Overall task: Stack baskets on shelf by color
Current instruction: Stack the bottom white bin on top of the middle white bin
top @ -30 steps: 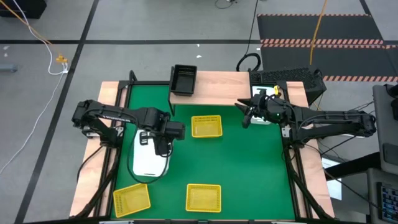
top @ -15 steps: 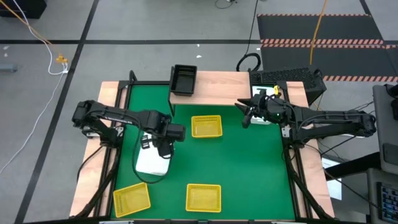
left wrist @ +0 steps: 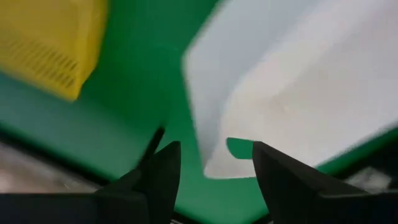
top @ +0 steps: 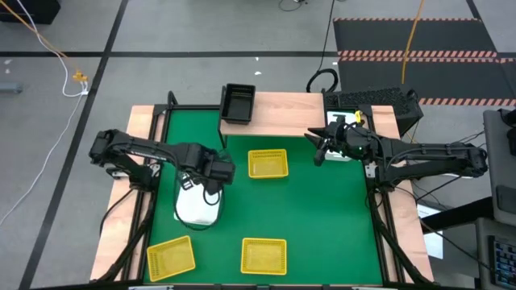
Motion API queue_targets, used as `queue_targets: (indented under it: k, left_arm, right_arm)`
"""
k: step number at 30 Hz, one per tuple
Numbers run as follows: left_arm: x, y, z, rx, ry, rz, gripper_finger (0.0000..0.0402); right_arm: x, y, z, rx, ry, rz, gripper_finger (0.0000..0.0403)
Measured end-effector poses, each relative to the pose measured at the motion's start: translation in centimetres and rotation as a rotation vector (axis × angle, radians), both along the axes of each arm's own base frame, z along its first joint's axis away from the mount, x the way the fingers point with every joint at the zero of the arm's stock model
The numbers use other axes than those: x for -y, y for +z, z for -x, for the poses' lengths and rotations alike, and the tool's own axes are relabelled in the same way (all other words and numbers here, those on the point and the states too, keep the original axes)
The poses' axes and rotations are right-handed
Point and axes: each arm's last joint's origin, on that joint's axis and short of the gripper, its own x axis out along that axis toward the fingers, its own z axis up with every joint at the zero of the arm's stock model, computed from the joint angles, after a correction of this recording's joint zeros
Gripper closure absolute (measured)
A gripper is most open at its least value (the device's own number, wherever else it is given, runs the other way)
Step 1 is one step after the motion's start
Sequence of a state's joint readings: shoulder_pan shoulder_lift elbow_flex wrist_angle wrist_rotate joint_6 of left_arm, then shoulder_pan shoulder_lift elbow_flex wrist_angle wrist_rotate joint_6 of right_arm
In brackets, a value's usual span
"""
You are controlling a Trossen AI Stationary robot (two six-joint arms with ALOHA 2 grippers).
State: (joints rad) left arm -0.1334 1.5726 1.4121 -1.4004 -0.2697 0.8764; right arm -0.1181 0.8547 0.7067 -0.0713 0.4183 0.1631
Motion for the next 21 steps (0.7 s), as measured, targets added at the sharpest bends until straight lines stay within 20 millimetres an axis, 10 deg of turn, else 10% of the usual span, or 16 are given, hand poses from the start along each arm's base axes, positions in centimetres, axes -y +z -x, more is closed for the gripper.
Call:
queue_targets:
  k: [11, 21]
  left_arm:
    - [-1.3, 3.9, 3.1, 0.402, 0.948, 0.133, 0.0199]
    - [-1.9, 0.6, 9.2, 0.689, 1.266, 0.145, 0.0199]
  right_arm:
    - [0.0, -0.1, 0.0, -0.017, 0.006, 0.004, 0.0303]
    - [-0.2, -2.7, -0.2, 0.168, 0.082, 0.074, 0.0303]
